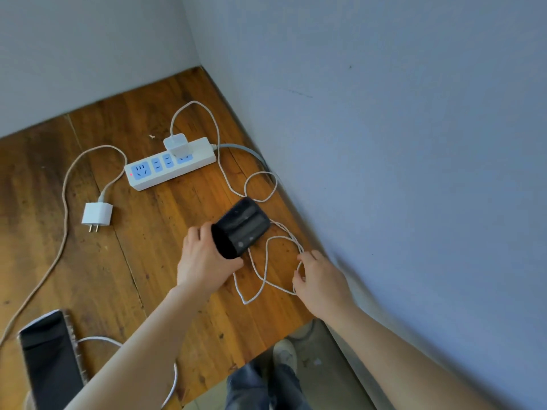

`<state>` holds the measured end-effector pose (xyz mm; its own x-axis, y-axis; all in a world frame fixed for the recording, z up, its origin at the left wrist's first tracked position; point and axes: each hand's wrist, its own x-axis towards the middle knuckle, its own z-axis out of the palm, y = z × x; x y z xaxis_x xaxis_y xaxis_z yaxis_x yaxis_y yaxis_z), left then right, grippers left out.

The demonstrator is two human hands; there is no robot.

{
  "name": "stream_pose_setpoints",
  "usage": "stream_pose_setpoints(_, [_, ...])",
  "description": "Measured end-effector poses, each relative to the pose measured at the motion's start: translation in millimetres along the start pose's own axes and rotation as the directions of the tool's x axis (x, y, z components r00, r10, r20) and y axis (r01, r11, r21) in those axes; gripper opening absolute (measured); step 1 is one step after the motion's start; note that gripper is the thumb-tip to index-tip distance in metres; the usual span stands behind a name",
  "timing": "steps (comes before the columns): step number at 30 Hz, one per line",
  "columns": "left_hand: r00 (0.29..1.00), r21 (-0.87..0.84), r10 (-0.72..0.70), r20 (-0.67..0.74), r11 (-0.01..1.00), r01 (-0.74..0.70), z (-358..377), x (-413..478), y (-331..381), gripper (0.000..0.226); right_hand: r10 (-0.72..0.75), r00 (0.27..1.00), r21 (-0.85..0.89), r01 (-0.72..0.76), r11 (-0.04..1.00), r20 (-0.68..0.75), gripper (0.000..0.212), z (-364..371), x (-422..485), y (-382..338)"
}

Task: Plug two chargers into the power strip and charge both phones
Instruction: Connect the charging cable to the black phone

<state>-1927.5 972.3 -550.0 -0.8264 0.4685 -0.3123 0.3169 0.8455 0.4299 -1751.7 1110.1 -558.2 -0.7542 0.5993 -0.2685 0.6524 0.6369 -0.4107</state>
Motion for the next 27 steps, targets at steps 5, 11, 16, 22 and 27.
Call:
stream_pose_setpoints(5, [0.984, 0.070, -0.180, -0.016, 0.981, 0.181, -16, -18, -46, 0.096, -0.030, 1.000, 0.051, 0.030, 0.998, -0.003, 0.033, 3, 25, -31])
stream_pose_setpoints(11, [0.993, 0.189, -0.111, 0.034, 0.977, 0.103, -23, -27, -65, 0.095, -0.081, 0.997, 0.017, 0.081, 0.997, -0.002, 0.024, 13, 40, -50])
stream_pose_setpoints(16, [0.996, 0.223, -0.051, 0.068, 0.974, 0.034, -30, -24, -74, 0.094, -0.264, 0.957, 0.119, 0.250, 0.961, 0.119, 0.018, 23, 36, -76])
stream_pose_setpoints(22, [0.984, 0.353, 0.042, 0.176, 0.930, -0.102, -41, -20, -85, 0.091, -0.147, 0.952, 0.032, 0.144, 0.989, 0.270, 0.030, 36, 30, -98])
stream_pose_setpoints(27, [0.993, 0.272, 0.001, 0.121, 0.962, -0.034, -33, -29, -87, 0.092, 0.020, 0.960, 0.137, -0.060, 0.989, 0.279, 0.023, 30, 36, -99])
